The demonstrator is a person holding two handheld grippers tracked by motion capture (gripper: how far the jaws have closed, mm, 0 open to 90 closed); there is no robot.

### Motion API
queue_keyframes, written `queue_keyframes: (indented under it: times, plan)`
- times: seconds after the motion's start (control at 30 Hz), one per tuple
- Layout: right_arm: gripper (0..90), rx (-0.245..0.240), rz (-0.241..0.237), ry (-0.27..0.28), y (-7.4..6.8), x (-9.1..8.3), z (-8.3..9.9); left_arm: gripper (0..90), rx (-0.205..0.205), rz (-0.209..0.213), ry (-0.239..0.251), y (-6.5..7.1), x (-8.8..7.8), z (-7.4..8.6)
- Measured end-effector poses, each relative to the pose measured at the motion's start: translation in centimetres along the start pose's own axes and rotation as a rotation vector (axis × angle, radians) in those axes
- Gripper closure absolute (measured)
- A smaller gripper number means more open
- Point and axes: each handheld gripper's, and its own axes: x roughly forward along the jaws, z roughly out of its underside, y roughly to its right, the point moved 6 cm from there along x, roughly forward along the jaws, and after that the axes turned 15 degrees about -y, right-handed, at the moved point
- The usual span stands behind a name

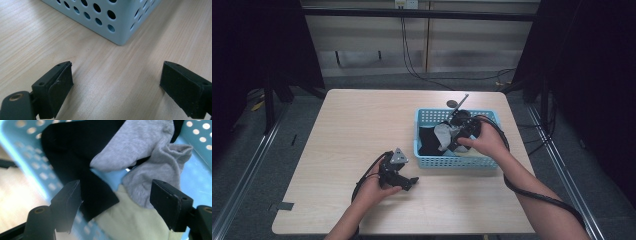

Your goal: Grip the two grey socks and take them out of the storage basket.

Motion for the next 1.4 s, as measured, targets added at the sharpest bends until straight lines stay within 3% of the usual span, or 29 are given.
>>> queue_keyframes:
  times: [0.23,0.43,0.6,0.8,0.9,1.0,1.07,1.4]
  plan:
    - [26.1,0.04,0.002,-0.017,0.9,1.6,-1.7,10.0,-0.001,-0.002,0.0,0.0,0.0,0.0]
    - [27.3,0.087,-0.03,-0.006,1.6,2.5,-2.5,9.9,0.0,-0.002,-0.001,0.0,0.0,0.0]
    - [29.5,0.093,-0.047,-0.014,1.6,3.5,-3.0,9.8,0.001,-0.001,-0.001,0.0,0.0,0.0]
    - [34.0,0.071,-0.049,-0.044,0.7,4.7,-3.6,9.7,0.001,-0.001,-0.001,0.0,0.0,0.0]
    - [46.6,0.066,-0.041,-0.072,0.4,5.2,-3.8,9.7,0.002,0.0,-0.001,0.0,0.0,0.0]
    - [68.8,0.058,-0.015,-0.098,0.4,5.0,-3.6,9.7,0.008,0.0,-0.005,0.0,0.0,0.0]
    - [79.4,0.053,-0.027,-0.106,0.4,4.7,-3.5,9.7,0.002,0.0,-0.001,0.0,0.0,0.0]
    - [83.9,0.011,-0.017,-0.124,0.3,2.5,-2.7,9.7,0.002,0.001,-0.001,0.0,0.0,0.0]
